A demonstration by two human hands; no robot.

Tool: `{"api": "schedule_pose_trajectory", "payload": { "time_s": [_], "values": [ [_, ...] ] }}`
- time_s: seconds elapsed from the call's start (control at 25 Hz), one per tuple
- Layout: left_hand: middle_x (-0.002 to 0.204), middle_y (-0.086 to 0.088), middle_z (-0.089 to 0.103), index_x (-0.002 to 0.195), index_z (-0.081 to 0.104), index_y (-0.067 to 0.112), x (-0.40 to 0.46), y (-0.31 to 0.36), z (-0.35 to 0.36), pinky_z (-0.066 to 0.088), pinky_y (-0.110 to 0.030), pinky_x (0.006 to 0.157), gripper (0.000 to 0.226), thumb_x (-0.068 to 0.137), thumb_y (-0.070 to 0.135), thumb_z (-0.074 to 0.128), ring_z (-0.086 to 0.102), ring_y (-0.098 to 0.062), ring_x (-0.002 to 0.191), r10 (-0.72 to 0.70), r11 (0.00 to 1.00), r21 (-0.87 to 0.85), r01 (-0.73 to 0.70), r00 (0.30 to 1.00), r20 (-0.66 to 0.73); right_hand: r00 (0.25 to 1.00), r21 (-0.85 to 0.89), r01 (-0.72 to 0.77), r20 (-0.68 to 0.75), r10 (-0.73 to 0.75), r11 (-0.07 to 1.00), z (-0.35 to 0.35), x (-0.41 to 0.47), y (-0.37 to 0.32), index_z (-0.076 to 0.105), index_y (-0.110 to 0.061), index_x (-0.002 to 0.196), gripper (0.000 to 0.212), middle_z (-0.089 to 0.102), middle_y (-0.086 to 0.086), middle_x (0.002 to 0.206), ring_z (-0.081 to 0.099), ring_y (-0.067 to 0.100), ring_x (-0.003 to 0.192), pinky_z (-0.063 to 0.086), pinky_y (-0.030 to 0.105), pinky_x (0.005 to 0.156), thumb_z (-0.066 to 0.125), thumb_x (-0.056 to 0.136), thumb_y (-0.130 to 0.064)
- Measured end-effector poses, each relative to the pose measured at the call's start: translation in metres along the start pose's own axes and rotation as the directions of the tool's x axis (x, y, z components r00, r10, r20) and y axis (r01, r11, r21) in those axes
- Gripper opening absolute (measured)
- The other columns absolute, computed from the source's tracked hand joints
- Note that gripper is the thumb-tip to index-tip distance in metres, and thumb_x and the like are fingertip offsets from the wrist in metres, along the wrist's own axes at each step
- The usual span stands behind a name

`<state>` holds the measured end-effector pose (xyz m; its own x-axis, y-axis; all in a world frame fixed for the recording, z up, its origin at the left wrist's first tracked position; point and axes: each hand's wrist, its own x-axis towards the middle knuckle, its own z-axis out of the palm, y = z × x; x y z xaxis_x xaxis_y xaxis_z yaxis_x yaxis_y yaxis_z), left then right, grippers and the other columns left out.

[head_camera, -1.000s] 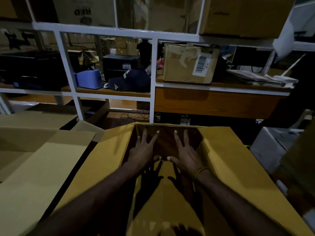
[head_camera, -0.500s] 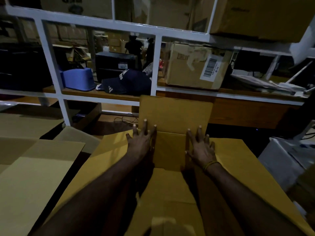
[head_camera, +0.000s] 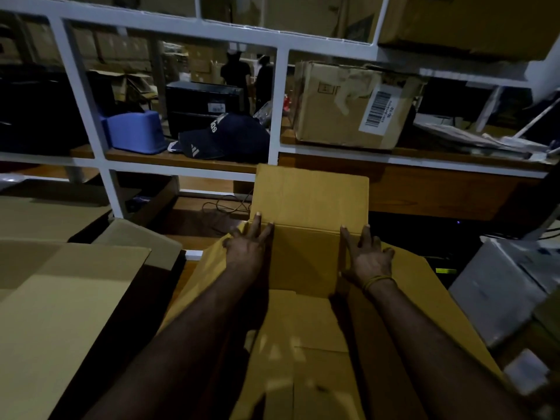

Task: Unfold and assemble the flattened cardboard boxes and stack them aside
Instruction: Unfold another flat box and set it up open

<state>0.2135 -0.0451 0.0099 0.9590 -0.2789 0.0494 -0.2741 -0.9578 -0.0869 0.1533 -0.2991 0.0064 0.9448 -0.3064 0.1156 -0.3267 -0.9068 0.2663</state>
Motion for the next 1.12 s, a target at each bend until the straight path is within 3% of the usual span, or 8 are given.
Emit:
{"api": "schedule_pose_trajectory", "payload": {
  "time_s": [0.28, 0.48, 0.64, 0.8, 1.0, 1.12],
  "values": [
    [0.162, -0.003, -0.019, 0.153, -0.015, 0.037, -0.032, 0.006, -0.004, 0.043, -0.049, 0.097, 0.088, 0.096, 0.037, 0.053, 0.028, -0.048, 0.136, -0.049, 0.999, 0.002, 0.049, 0.999, 0.019, 0.999, 0.009, -0.016, 0.031, 0.016, 1.0, -0.006, -0.025, 0.005, -0.014, -0.038, 0.153, 0.109, 0.005, 0.013, 0.161, 0.02, 0.037, 0.144, 0.038, 0.055, 0.1, 0.066, 0.082, -0.058],
    [0.164, -0.002, 0.002, 0.154, -0.002, 0.039, -0.052, 0.005, 0.002, 0.04, -0.053, 0.098, 0.081, 0.096, 0.033, 0.054, 0.027, -0.051, 0.135, -0.071, 0.996, -0.06, 0.07, 0.997, -0.016, 0.999, 0.013, -0.011, 0.037, 0.011, 1.0, -0.006, -0.043, 0.009, -0.01, -0.036, 0.155, 0.104, 0.013, 0.012, 0.16, 0.021, 0.036, 0.144, 0.036, 0.057, 0.103, 0.067, 0.086, -0.048],
    [0.161, -0.004, 0.009, 0.153, 0.004, 0.038, -0.056, 0.005, 0.005, 0.042, -0.056, 0.093, 0.073, 0.096, 0.037, 0.051, 0.03, -0.052, 0.131, -0.082, 0.994, -0.073, 0.079, 0.996, -0.029, 0.999, 0.035, -0.027, -0.025, 0.028, 0.999, -0.003, -0.046, 0.01, 0.004, -0.034, 0.155, 0.093, 0.025, 0.012, 0.153, 0.029, 0.035, 0.137, 0.038, 0.058, 0.101, 0.067, 0.087, -0.043],
    [0.162, -0.004, 0.005, 0.154, 0.003, 0.035, -0.054, 0.004, 0.001, 0.041, -0.062, 0.097, 0.076, 0.096, 0.037, 0.052, 0.023, -0.055, 0.135, -0.056, 0.992, -0.109, 0.057, 0.998, 0.01, 0.999, 0.086, -0.045, -0.013, 0.046, 0.995, -0.003, -0.041, 0.006, 0.01, -0.034, 0.152, 0.091, 0.024, 0.012, 0.153, 0.026, 0.036, 0.139, 0.034, 0.061, 0.103, 0.069, 0.084, -0.041],
    [0.164, -0.003, -0.007, 0.155, -0.003, 0.032, -0.049, 0.004, -0.003, 0.038, -0.069, 0.099, 0.084, 0.095, 0.036, 0.056, 0.013, -0.056, 0.139, -0.019, 0.993, -0.113, 0.024, 0.999, 0.049, 0.998, -0.046, -0.056, -0.007, 0.056, 0.997, 0.009, -0.039, -0.003, -0.008, -0.026, 0.155, 0.099, 0.013, 0.017, 0.159, 0.019, 0.039, 0.143, 0.036, 0.062, 0.103, 0.065, 0.09, -0.039],
    [0.164, -0.003, -0.011, 0.155, -0.005, 0.032, -0.047, 0.007, -0.006, 0.033, -0.074, 0.1, 0.087, 0.094, 0.039, 0.057, 0.011, -0.056, 0.14, -0.025, 0.993, -0.112, 0.033, 0.997, 0.072, 0.995, 0.011, -0.062, 0.079, 0.061, 0.998, 0.001, -0.04, -0.002, -0.011, -0.026, 0.156, 0.107, 0.002, 0.017, 0.162, 0.01, 0.041, 0.147, 0.029, 0.065, 0.108, 0.068, 0.087, -0.045]
  ]
}}
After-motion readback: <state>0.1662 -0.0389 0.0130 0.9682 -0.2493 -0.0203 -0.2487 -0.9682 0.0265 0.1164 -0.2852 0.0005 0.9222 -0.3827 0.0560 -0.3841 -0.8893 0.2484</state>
